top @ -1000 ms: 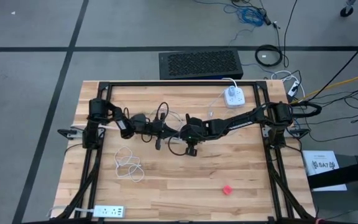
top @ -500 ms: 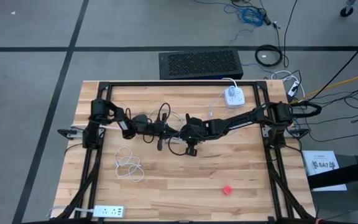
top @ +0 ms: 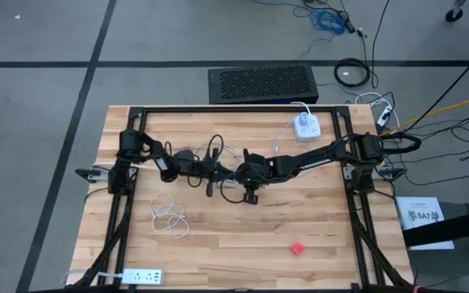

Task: Insert USB
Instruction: Insert the white charger cable into the black charger adapter

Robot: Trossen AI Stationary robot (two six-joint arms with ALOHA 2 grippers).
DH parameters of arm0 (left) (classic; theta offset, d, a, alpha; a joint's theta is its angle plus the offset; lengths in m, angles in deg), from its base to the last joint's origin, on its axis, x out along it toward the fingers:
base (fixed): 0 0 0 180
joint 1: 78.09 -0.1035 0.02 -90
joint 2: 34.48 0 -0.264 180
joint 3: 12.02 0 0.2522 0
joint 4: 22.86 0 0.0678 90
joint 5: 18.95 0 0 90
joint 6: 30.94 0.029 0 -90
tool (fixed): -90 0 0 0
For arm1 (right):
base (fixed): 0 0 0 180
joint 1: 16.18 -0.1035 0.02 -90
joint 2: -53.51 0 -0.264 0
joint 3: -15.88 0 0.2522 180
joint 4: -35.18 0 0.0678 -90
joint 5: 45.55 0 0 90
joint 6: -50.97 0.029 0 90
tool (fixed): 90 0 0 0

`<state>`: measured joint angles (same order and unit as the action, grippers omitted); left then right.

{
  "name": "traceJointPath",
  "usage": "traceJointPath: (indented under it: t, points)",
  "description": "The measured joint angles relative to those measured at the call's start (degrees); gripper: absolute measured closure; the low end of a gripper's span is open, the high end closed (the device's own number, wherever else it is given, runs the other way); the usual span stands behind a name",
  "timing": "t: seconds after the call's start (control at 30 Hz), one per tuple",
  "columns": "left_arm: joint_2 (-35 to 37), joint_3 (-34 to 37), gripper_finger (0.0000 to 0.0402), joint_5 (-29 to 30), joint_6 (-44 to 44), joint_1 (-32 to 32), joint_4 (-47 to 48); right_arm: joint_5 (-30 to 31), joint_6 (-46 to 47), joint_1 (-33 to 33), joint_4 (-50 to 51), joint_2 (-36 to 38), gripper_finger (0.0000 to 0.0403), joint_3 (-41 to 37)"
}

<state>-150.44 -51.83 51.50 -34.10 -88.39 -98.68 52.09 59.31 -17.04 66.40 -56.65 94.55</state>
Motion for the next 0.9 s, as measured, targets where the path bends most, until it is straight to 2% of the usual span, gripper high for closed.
traceJointPath:
  t: [0.7, 0.9]
  points:
    - [0.9, 0.2, 0.0392, -0.1, -0.5, -0.2, 0.2, 0.6, 0.0, 0.0, 1.4, 0.1, 0.0403, 0.0]
    - [1.2, -0.1, 0.0401, 1.2, 0.9, -0.1, 7.0, 1.2, 0.0, 0.0, 1.5, 0.1, 0.0403, 0.1]
